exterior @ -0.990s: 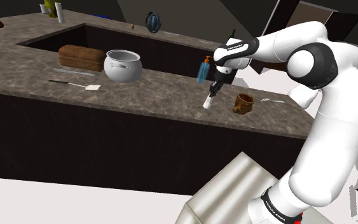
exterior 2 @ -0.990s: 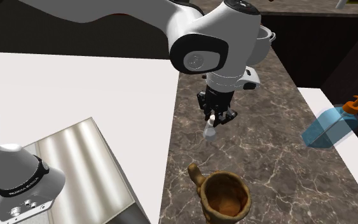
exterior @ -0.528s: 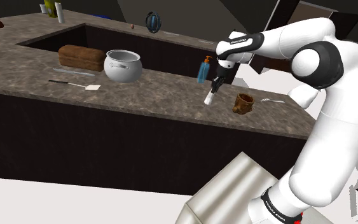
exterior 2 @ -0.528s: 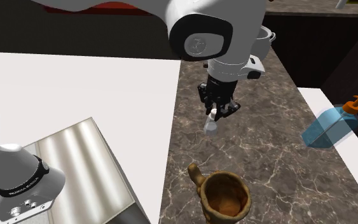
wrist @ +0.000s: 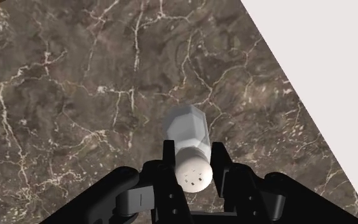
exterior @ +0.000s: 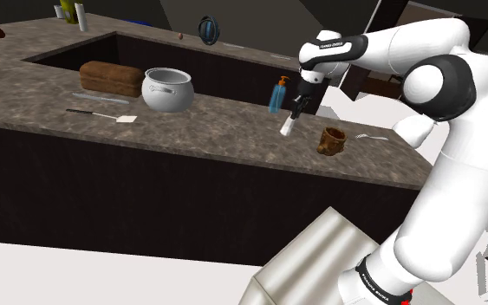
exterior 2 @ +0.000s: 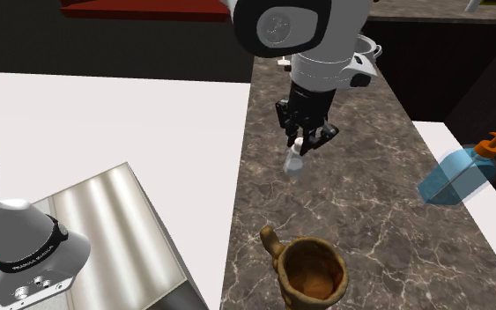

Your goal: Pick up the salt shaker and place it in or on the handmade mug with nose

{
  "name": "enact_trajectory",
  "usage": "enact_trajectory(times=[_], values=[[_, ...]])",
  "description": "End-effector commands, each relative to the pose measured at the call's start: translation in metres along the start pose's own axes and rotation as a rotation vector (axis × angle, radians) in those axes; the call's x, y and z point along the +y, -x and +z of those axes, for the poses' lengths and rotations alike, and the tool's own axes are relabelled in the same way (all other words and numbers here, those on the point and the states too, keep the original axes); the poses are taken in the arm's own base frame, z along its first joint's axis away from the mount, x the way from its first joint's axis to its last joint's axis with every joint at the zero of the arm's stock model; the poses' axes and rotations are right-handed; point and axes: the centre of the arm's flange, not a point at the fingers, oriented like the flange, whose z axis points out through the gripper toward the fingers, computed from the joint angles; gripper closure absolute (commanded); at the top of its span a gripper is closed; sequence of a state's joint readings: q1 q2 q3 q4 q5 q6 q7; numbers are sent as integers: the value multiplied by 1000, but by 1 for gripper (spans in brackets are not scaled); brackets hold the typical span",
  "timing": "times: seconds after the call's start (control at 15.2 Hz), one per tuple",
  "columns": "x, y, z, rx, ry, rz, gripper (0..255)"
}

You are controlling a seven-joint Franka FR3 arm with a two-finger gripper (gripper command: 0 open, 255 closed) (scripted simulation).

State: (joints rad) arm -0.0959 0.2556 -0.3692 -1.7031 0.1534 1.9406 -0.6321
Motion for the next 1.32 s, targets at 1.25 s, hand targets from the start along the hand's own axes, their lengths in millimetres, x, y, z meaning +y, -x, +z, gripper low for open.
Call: enact_trajectory(times=[1.25], values=[[-4, -3, -111, 0, 0, 0, 255]])
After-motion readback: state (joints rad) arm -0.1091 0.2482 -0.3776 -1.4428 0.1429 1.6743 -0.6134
